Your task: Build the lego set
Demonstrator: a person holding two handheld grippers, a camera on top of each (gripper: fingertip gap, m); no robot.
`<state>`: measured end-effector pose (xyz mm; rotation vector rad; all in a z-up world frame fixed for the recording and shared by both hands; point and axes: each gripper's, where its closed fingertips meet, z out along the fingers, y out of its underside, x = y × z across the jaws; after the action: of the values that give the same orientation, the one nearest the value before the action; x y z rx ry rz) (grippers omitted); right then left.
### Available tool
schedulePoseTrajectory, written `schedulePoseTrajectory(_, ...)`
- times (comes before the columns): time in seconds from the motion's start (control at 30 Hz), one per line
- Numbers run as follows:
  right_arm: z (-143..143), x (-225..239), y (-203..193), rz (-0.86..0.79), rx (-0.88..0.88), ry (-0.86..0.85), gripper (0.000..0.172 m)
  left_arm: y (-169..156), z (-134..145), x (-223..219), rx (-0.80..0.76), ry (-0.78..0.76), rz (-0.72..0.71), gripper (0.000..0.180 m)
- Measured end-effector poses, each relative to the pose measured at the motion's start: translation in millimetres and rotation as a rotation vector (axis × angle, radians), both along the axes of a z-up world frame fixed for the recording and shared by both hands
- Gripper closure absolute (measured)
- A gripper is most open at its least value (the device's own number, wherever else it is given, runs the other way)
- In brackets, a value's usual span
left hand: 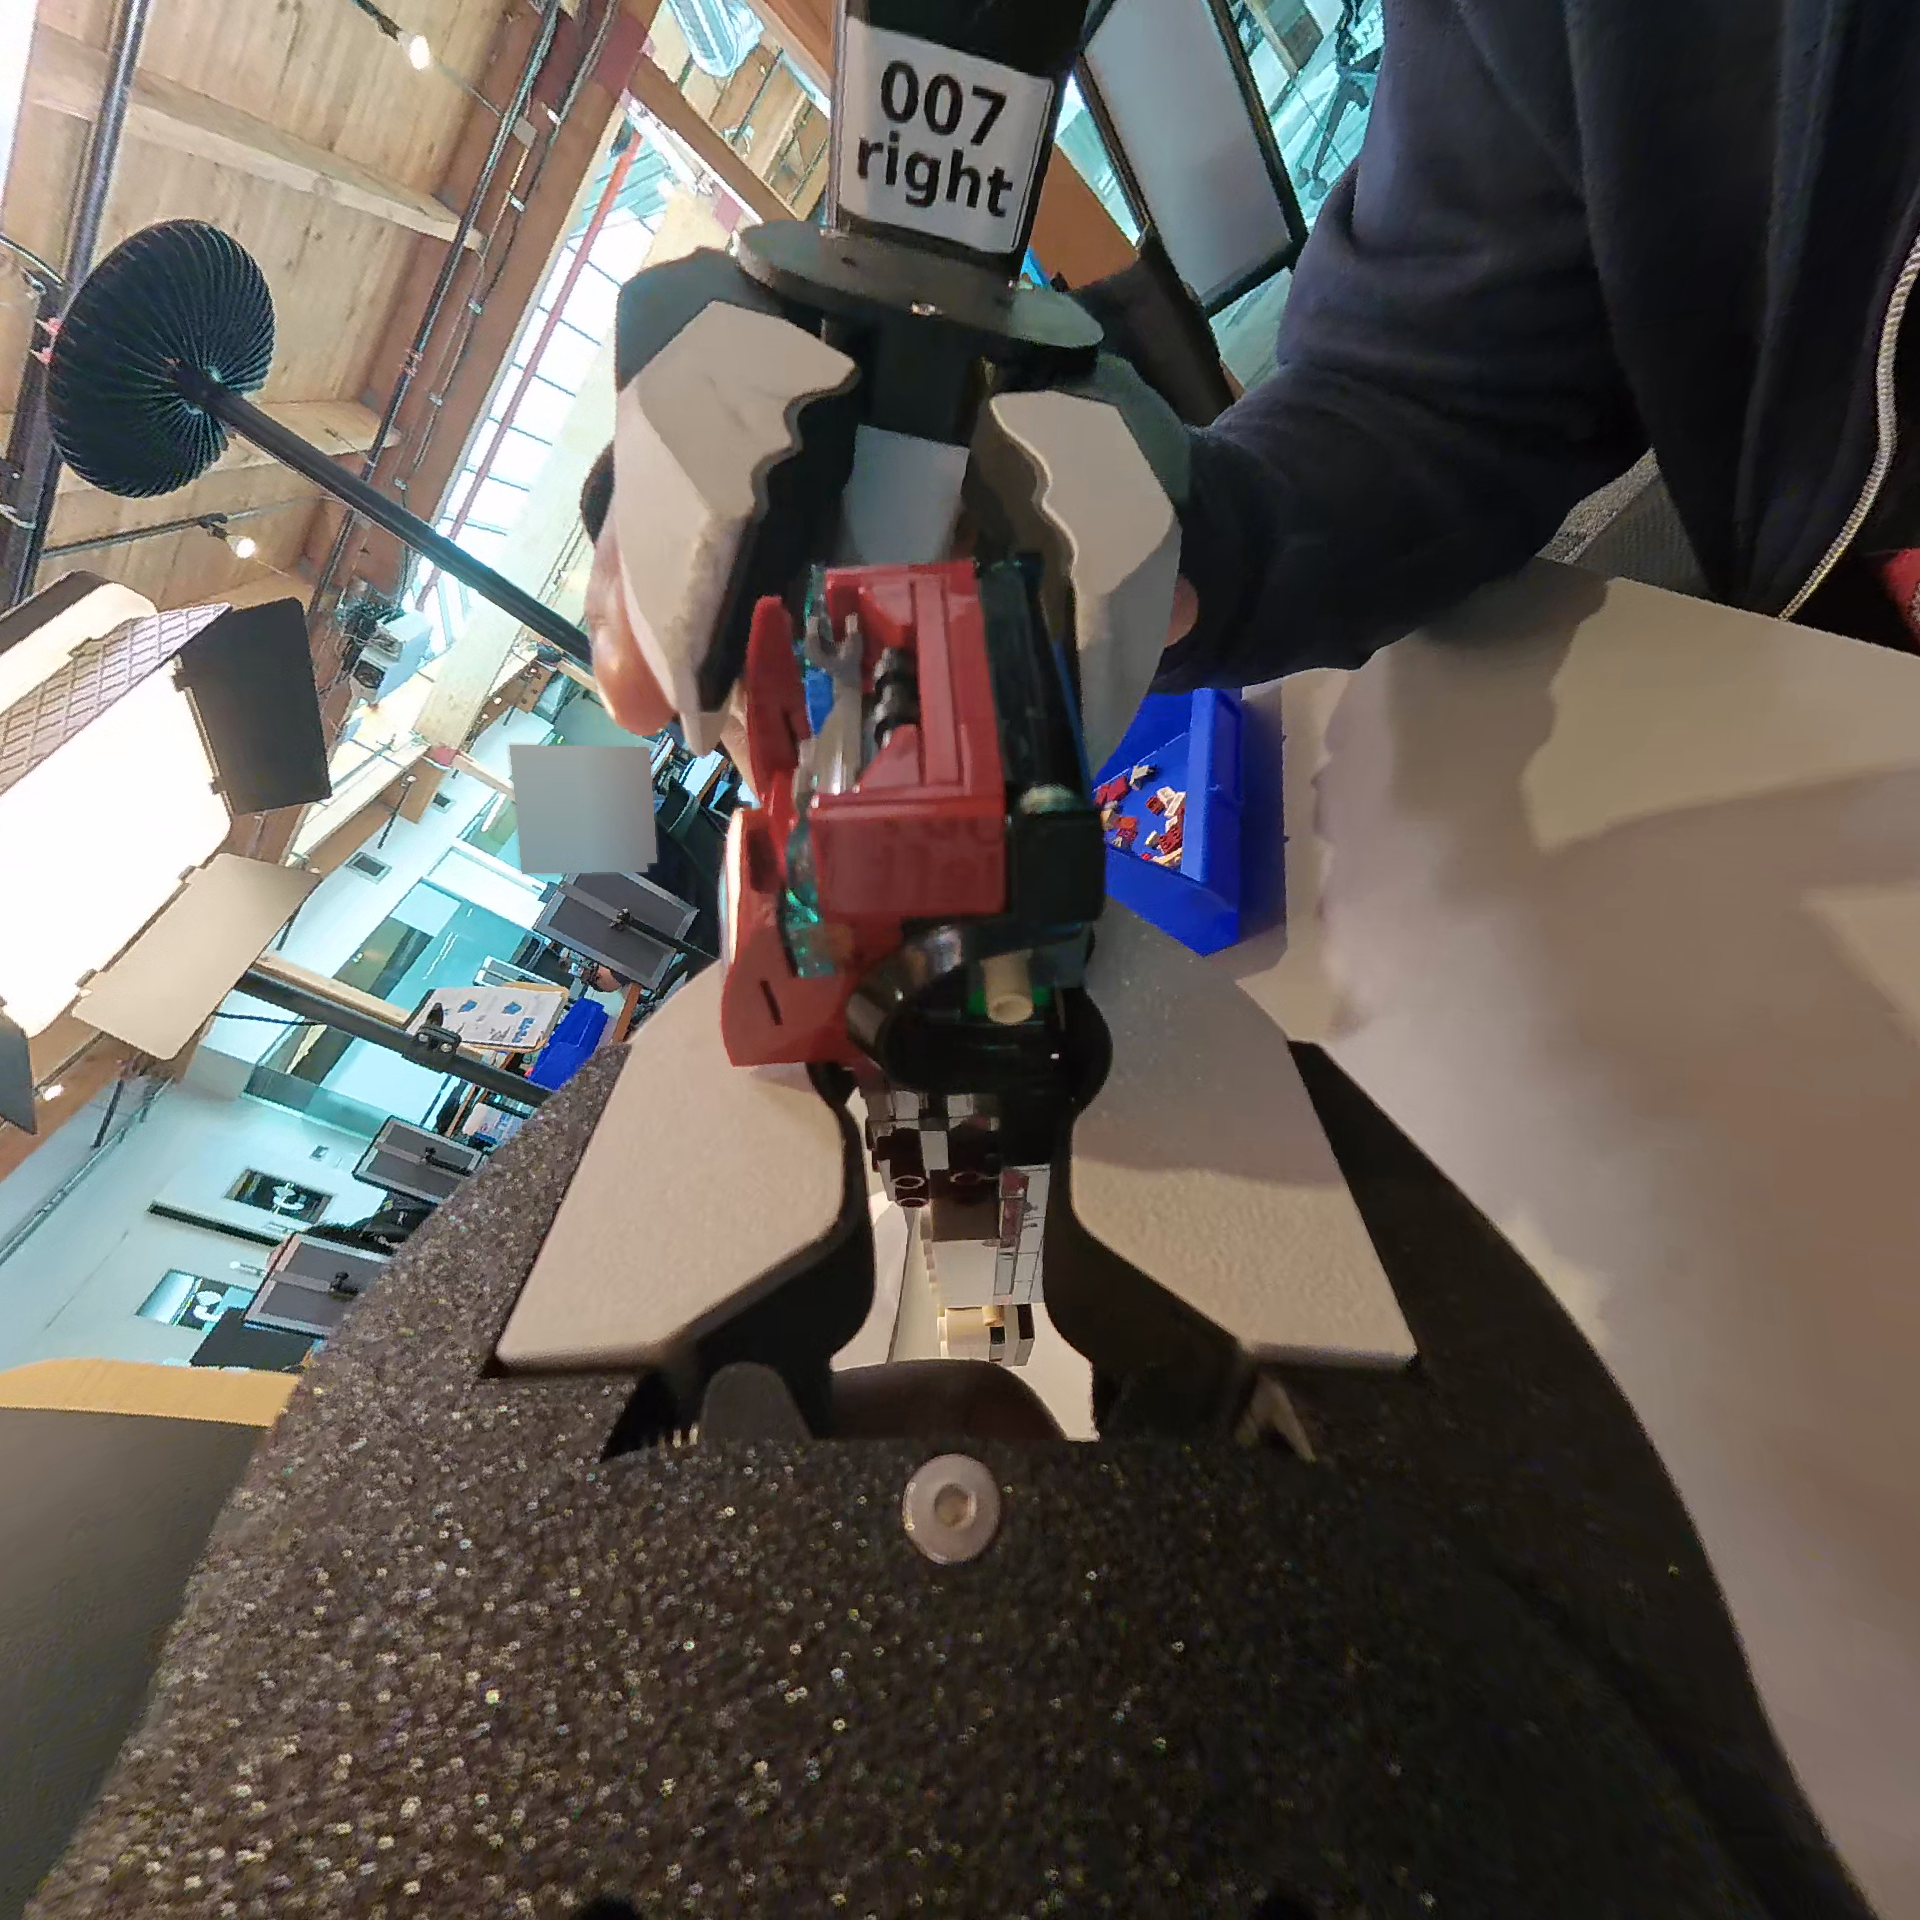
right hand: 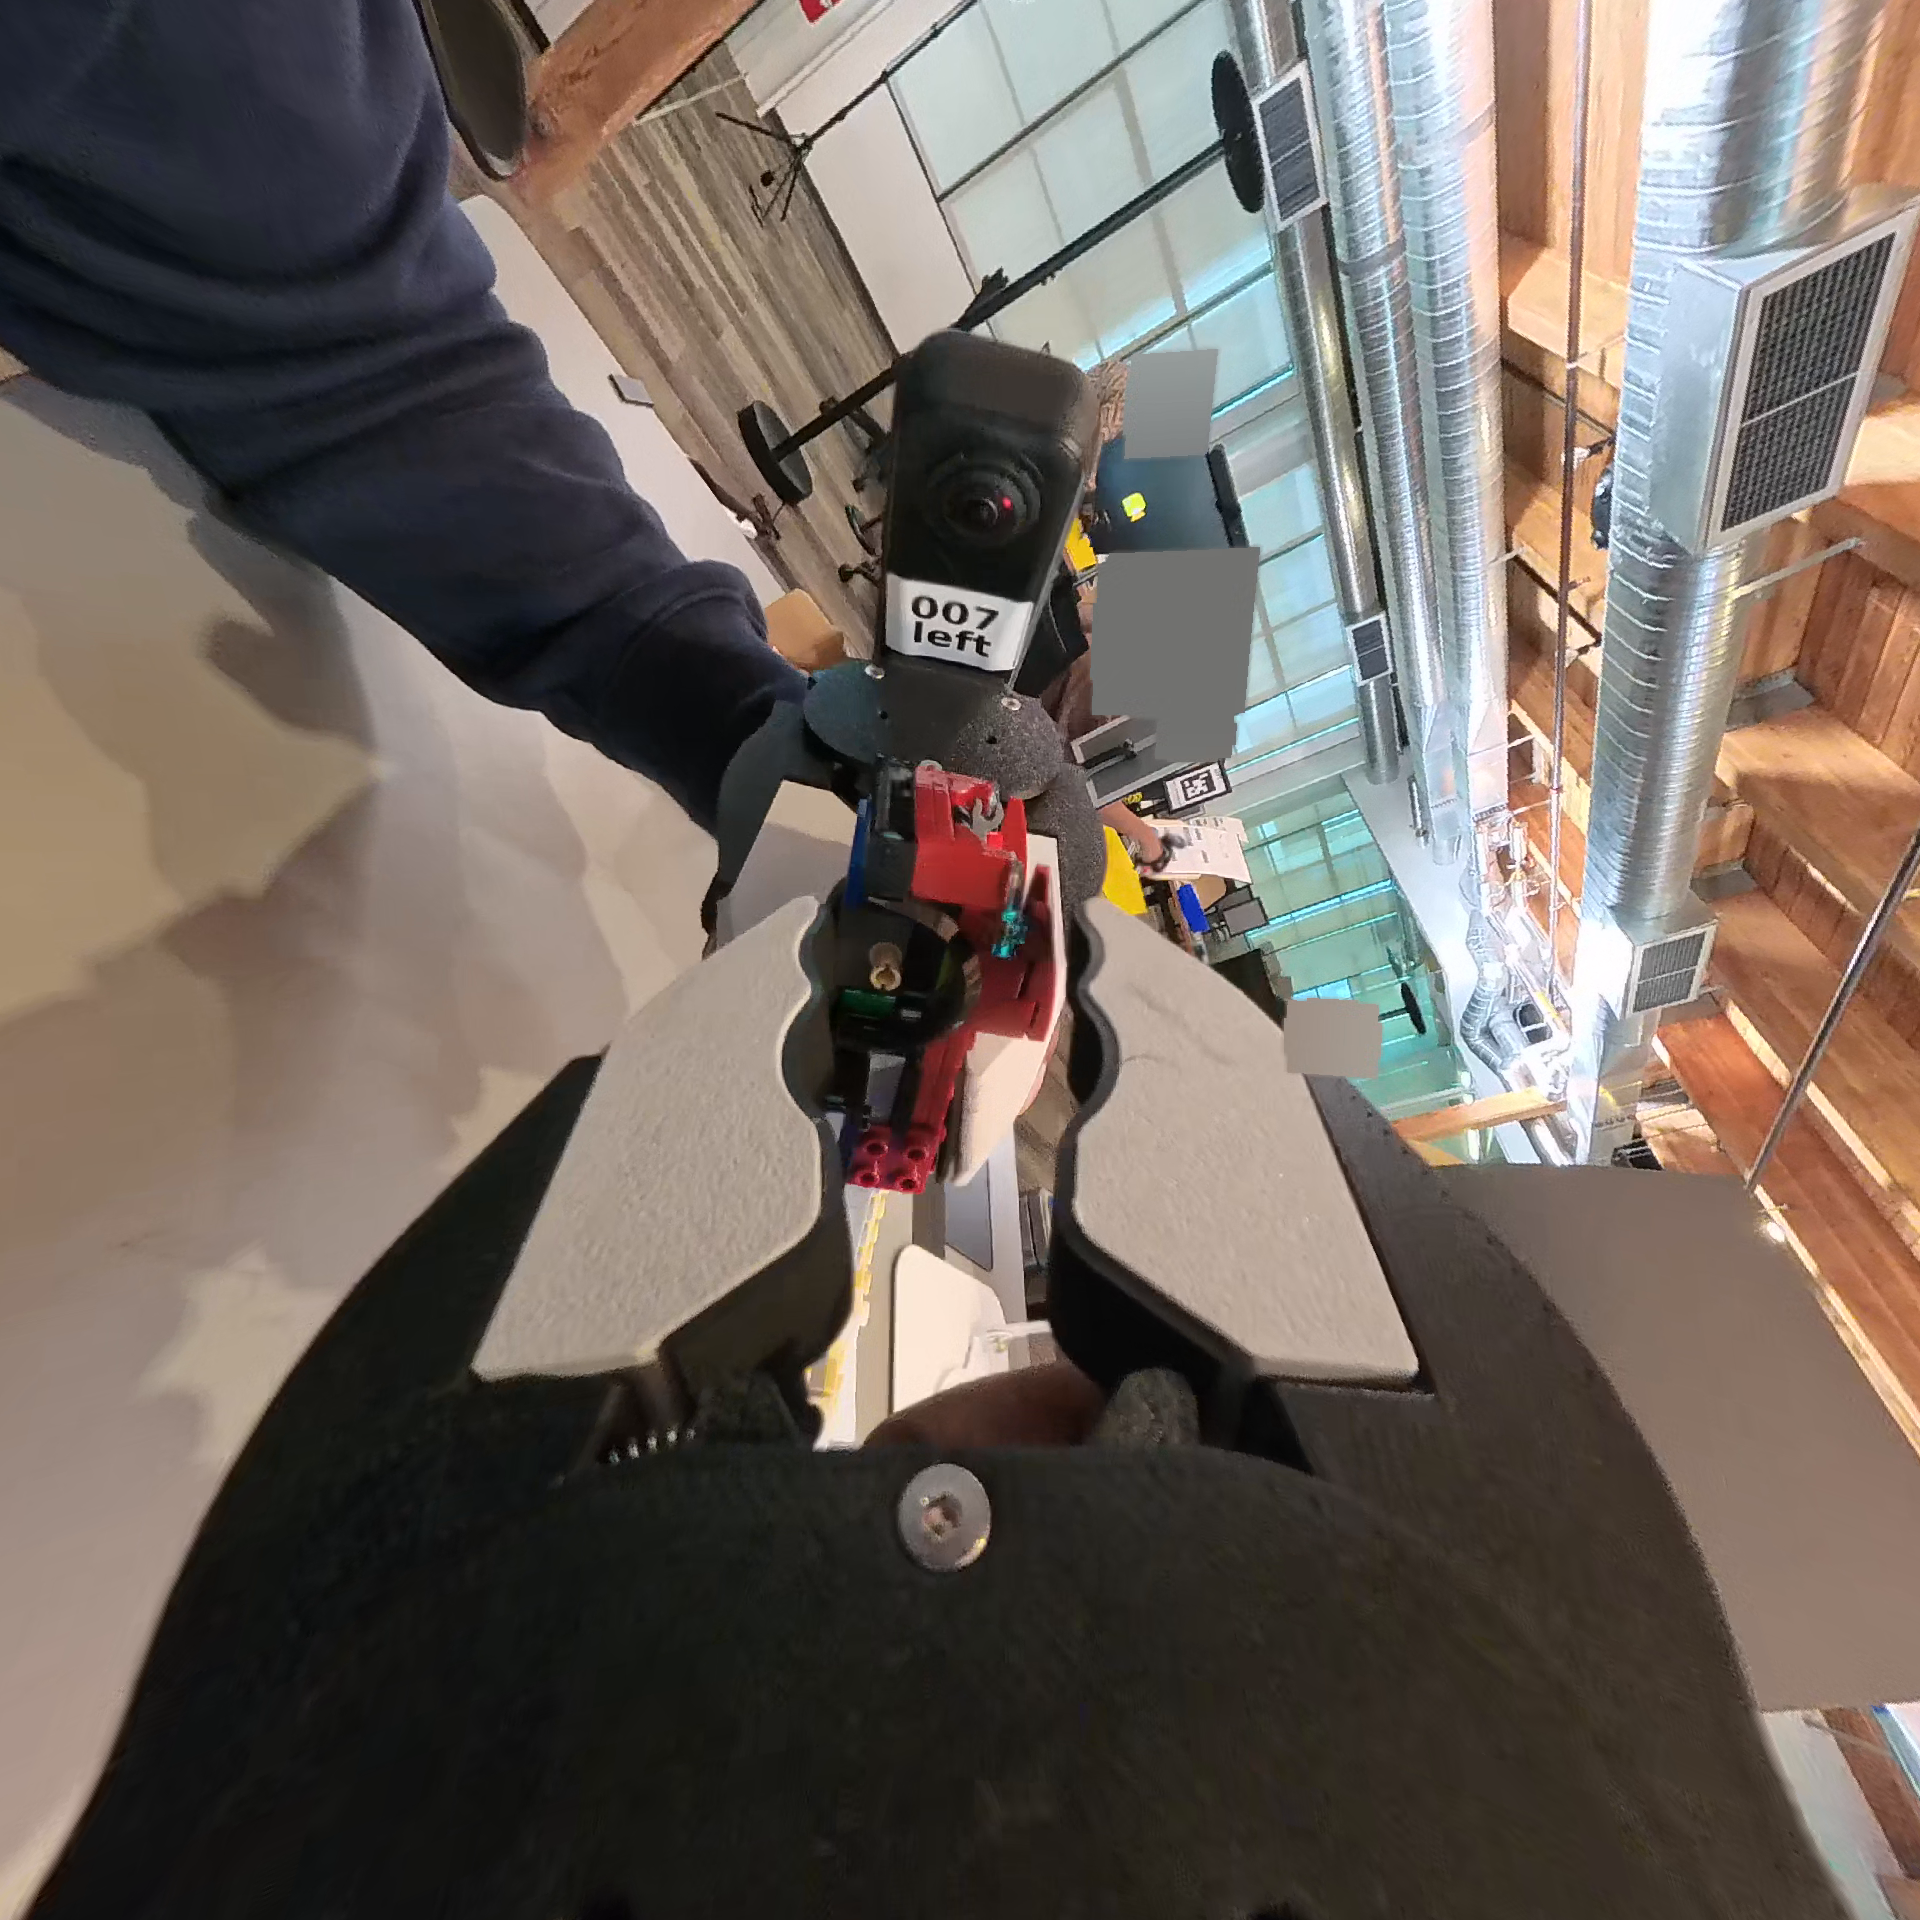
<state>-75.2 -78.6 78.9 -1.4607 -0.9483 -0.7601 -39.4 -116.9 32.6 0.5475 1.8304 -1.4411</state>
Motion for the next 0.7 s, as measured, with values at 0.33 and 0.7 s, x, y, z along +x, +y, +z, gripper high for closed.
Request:
schedulePoseTrajectory(0.33, -1.6, 0.3, 0.2, -0.012, -0.010, -0.035, 0.133, 0.5, -1.0, 0.9, 0.001, 0.003, 0.002, 0.145)
schedulePoseTrajectory(0.7, -3.5, 1.3, 1.5, -0.018, -0.013, -0.061, 0.134, 1.1, -3.0, 2.4, 0.006, 0.010, 0.005, 0.145)
